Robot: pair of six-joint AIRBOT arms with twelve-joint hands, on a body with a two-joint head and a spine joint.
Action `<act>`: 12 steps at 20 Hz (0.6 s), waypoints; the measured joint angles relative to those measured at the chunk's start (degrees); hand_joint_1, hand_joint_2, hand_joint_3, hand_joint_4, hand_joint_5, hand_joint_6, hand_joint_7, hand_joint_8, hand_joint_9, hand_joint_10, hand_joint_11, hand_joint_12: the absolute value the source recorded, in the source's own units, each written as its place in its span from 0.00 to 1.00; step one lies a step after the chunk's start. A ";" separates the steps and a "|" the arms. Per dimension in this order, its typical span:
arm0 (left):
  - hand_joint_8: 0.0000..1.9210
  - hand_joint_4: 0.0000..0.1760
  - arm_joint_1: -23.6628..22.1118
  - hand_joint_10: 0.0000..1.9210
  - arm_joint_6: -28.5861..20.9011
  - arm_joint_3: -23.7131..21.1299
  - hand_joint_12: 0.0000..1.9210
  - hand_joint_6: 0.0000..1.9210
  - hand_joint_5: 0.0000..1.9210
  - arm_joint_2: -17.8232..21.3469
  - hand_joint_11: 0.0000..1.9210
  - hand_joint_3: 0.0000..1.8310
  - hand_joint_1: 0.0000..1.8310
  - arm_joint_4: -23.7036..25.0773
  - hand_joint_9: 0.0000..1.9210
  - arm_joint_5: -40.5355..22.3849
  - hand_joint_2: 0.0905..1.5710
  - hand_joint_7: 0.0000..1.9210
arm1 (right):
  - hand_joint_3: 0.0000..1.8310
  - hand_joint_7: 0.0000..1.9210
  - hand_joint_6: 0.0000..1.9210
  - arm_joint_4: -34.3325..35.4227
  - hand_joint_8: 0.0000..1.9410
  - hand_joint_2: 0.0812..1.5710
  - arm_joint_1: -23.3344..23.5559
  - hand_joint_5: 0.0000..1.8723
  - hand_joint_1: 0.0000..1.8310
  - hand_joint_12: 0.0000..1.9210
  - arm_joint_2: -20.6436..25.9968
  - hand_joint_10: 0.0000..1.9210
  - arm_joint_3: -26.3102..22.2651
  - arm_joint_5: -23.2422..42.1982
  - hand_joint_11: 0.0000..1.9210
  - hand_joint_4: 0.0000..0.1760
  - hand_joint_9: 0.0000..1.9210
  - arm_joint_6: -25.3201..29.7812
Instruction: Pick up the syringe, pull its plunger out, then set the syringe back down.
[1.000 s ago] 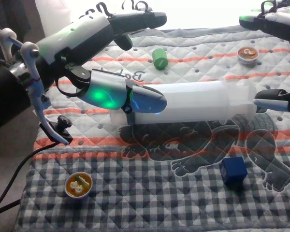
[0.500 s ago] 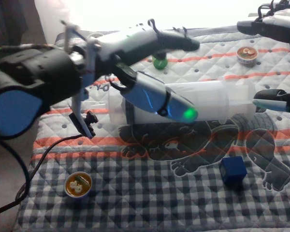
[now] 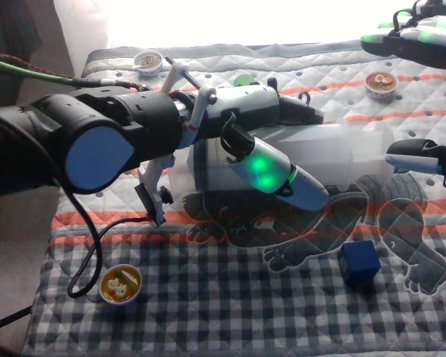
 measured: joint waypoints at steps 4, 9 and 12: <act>0.01 0.08 0.55 0.05 -0.09 2.54 0.79 0.01 0.13 -1.36 0.00 0.00 0.51 -0.07 0.22 -0.26 0.60 0.22 | 0.01 0.30 0.04 -0.04 0.01 0.57 0.00 0.31 0.57 0.64 0.00 0.27 0.00 0.17 0.00 0.00 0.14 0.00; 0.78 0.00 1.11 0.82 -0.87 4.92 0.97 0.57 0.38 -1.79 0.42 0.00 0.68 -3.61 0.43 2.21 0.77 0.42 | 0.01 0.33 0.05 -0.07 0.02 0.61 0.00 0.34 0.57 0.71 0.00 0.28 0.00 0.46 0.00 0.00 0.19 0.52; 0.69 0.00 1.95 0.82 -1.07 5.27 0.92 0.57 0.39 -1.62 0.37 0.00 0.73 -6.73 0.42 3.67 0.76 0.40 | 0.01 0.34 0.05 -0.17 0.02 0.62 0.00 0.35 0.57 0.72 0.00 0.28 0.00 0.52 0.00 0.00 0.19 0.70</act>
